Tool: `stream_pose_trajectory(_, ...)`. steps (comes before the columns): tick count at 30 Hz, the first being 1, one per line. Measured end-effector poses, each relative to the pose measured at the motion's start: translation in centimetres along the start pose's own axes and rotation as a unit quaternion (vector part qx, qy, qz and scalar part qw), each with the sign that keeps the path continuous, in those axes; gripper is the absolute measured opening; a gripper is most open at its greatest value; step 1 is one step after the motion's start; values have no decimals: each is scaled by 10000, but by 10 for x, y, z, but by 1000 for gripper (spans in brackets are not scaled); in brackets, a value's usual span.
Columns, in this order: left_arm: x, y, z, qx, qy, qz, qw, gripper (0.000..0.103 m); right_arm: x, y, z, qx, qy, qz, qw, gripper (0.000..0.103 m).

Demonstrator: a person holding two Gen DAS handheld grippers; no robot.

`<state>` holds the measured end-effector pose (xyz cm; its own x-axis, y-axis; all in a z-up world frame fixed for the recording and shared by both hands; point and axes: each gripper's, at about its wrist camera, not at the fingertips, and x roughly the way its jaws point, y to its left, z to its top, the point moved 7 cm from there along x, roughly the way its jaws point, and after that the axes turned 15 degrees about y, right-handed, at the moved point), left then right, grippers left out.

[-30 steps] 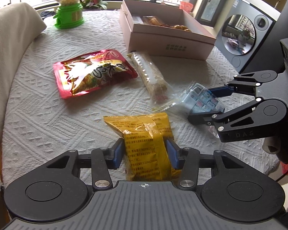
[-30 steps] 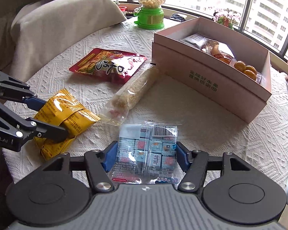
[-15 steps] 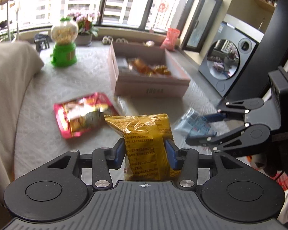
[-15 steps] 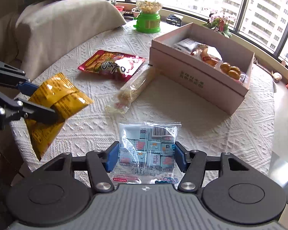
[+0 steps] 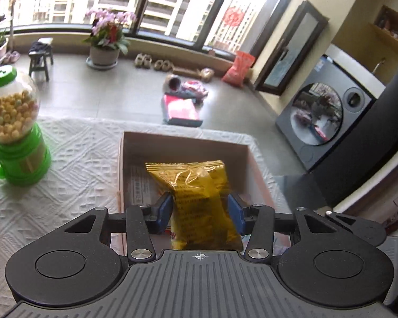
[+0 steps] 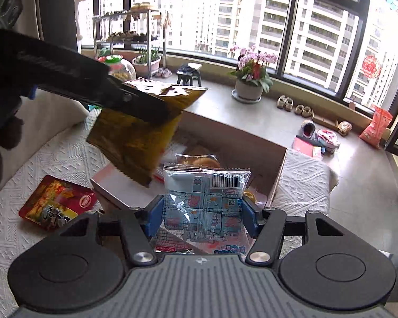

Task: Organize snacks
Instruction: 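Open both tools to drop the yellow and candy-cube bags into the box, then grasp the red chip bag with the left tool while the right tool reaches the stick-snack bag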

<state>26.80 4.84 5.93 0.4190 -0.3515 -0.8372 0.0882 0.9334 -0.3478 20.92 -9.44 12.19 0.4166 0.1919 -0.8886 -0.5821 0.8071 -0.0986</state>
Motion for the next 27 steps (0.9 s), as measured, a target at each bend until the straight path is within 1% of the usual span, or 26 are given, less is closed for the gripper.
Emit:
stream_pose_trajectory(1, 9, 0, 0, 51, 11, 51, 10000, 51, 11, -3, 0, 60, 142, -67, 9999, 62)
stream_pose_trajectory(2, 14, -1, 0, 122, -9, 58, 9999, 51, 15, -4, -1, 54, 159, -82, 9998, 64)
stream_pose_trajectory(3, 16, -2, 0, 164, -69, 10, 9998, 51, 15, -3, -4, 24, 117, -87, 9999, 67)
stream_pose_trajectory(4, 15, -3, 0, 167, -153, -48, 9997, 51, 15, -3, -4, 13, 101, -70, 9999, 67)
stream_pose_trajectory(6, 5, 2, -3, 81, -404, -81, 9991, 51, 15, -3, -5, 35, 78, -27, 10000, 67)
stream_pose_trajectory(9, -18, 20, -8, -111, -750, 59, 9971, 51, 15, -3, -7, 53, 83, 26, 9999, 68)
stream_pose_trajectory(12, -41, 46, -25, -360, -884, 182, 9953, 51, 14, -6, -9, 145, 76, 176, 9997, 68)
stream_pose_trajectory(15, -55, 72, -57, -394, -792, 287, 9957, 51, 11, -10, -13, 408, 17, 346, 9986, 68)
stream_pose_trajectory(17, -57, 91, -81, -367, -610, 575, 9958, 51, 3, -10, -18, 502, -60, 440, 9978, 68)
stream_pose_trajectory(19, -55, 111, -103, -402, -363, 920, 9943, 51, -5, -4, -21, 434, -131, 380, 9982, 68)
stream_pose_trajectory(20, -54, 122, -114, -432, -231, 1023, 9935, 51, -10, 2, -22, 341, -187, 333, 9987, 68)
stream_pose_trajectory(22, -51, 132, -131, -468, -17, 1062, 9932, 51, -18, 18, -23, 93, -290, 253, 9992, 70)
stream_pose_trajectory(24, -51, 139, -149, -490, 153, 1046, 9932, 51, -22, 39, -25, -216, -268, 402, 9986, 71)
stream_pose_trajectory(26, -54, 141, -159, -496, 105, 1049, 9932, 51, -21, 62, -27, -440, -202, 494, 9976, 73)
stream_pose_trajectory(27, -56, 140, -163, -505, 124, 1061, 9930, 51, -18, 71, -28, -534, -187, 459, 9973, 79)
